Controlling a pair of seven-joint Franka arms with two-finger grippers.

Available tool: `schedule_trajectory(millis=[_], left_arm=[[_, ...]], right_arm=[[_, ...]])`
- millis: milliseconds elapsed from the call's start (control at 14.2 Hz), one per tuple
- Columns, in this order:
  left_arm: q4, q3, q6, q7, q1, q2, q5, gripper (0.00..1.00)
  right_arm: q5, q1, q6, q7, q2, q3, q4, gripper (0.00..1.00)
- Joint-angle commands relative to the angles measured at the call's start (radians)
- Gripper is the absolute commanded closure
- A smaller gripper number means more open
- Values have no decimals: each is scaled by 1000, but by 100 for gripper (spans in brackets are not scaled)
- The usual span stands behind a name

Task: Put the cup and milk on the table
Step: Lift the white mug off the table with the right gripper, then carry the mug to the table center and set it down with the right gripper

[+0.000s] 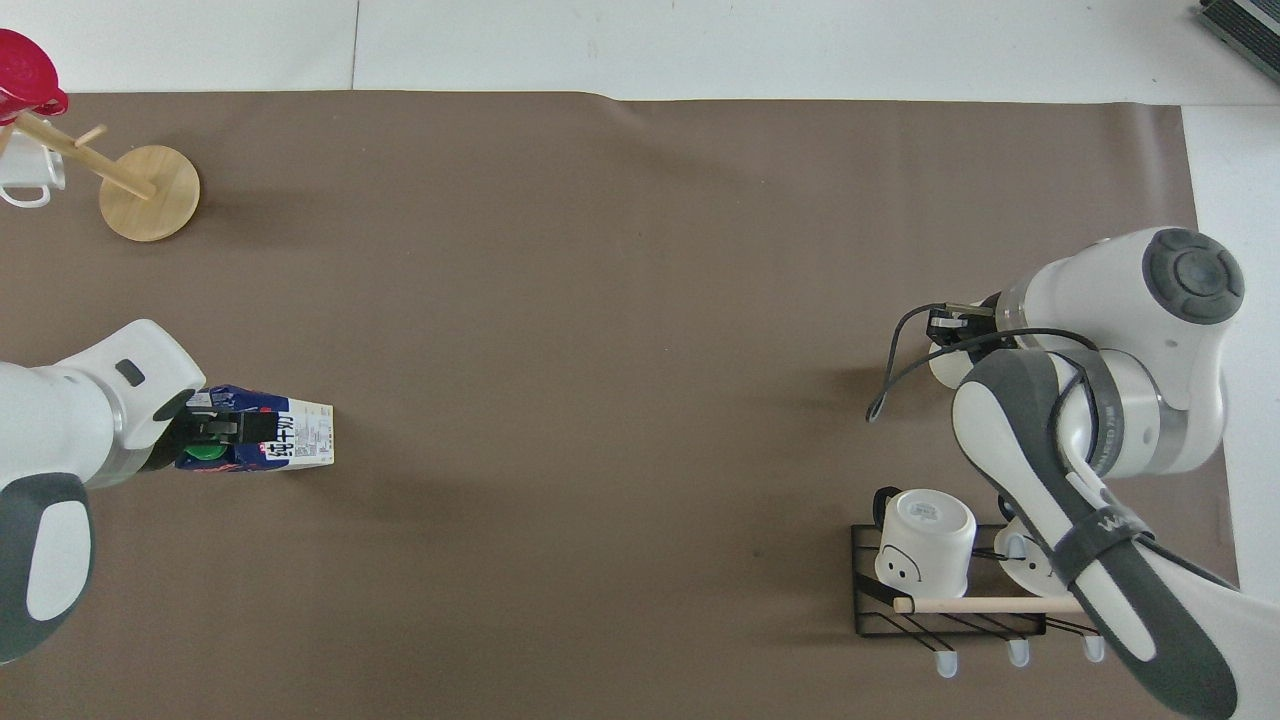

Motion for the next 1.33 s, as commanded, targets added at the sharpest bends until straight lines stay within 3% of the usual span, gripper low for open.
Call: schedule_trajectory(millis=[0, 211, 562, 913, 1264], left_arm=[[-22, 5, 3, 15, -5, -25, -11, 16], [-21, 5, 1, 17, -5, -24, -13, 27], [-18, 7, -6, 36, 7, -24, -13, 42], [36, 10, -61, 46, 13, -14, -13, 48], [96, 16, -101, 46, 18, -5, -10, 49]], right_arm=[[16, 20, -49, 101, -5, 8, 59, 100], [15, 99, -139, 227, 6, 8, 131, 100], [15, 238, -140, 434, 3, 10, 131, 100], [12, 347, -103, 574, 36, 10, 131, 100], [-1, 445, -60, 640, 122, 10, 179, 100]])
